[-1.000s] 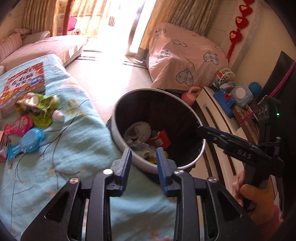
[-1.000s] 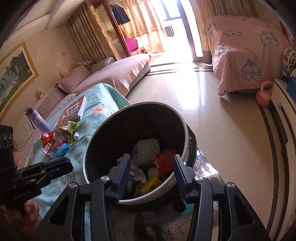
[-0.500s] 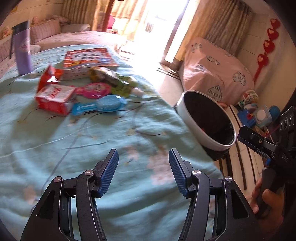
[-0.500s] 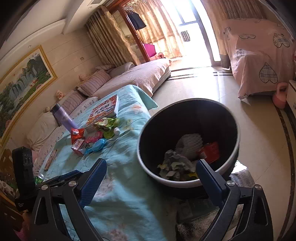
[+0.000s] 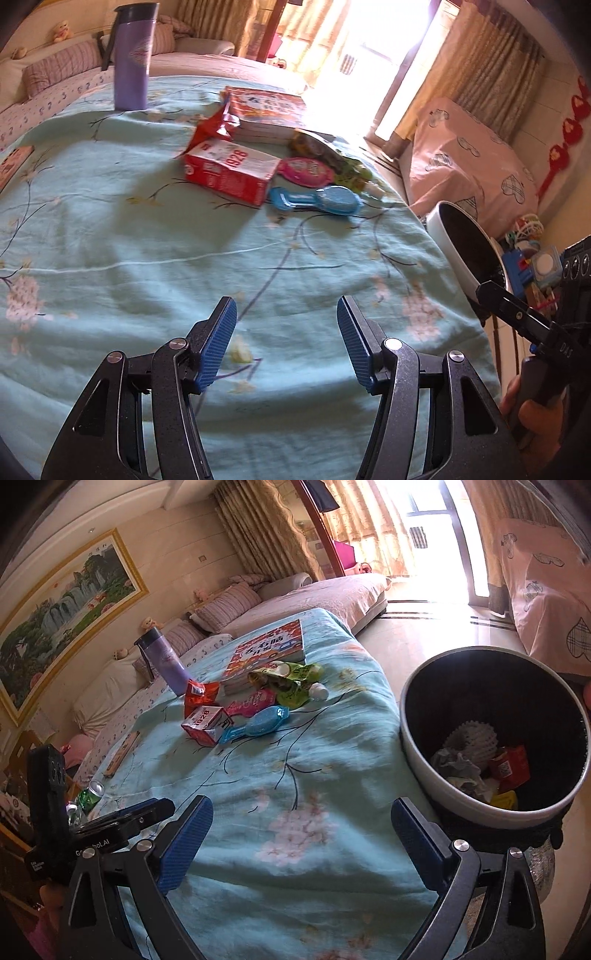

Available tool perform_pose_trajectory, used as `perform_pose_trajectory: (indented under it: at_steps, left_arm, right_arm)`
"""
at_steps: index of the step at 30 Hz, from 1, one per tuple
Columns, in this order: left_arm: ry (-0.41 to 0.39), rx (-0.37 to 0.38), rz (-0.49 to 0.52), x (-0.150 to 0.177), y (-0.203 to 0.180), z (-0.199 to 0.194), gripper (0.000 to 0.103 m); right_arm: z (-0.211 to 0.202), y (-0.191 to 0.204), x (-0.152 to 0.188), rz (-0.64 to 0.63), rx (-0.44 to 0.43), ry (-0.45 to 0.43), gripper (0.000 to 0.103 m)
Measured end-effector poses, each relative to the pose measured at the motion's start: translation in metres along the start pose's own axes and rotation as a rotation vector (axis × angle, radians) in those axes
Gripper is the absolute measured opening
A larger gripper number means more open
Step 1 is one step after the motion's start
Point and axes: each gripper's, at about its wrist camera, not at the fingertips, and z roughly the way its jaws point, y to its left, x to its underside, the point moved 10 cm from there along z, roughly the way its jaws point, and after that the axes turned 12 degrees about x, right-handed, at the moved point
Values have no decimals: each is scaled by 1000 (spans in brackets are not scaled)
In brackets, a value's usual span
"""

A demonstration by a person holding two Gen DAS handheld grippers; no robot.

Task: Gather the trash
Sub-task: 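Grasp the colourful snack wrapper with the left tool while the right grasps the blue plastic brush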

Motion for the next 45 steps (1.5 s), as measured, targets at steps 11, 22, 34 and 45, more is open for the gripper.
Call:
perform_pose_trajectory:
  at_steps: [11,22,34,45]
  left_arm:
    - [-20,-34,-37,-12,30,-3,57]
    - [-17,-97,36,-55,57,6,58]
    - [-45,-158,82,-131,82,43,63]
    - [-24,-148,132,-153,90,80,22]
  right_arm:
    - [23,27,-4,-13,-25,22,98]
    - [64,67,-17,-177,-60,54,98]
    - [128,99,-45,-537,-31,101,98]
    - [150,95,-34,-593,-2,154,64]
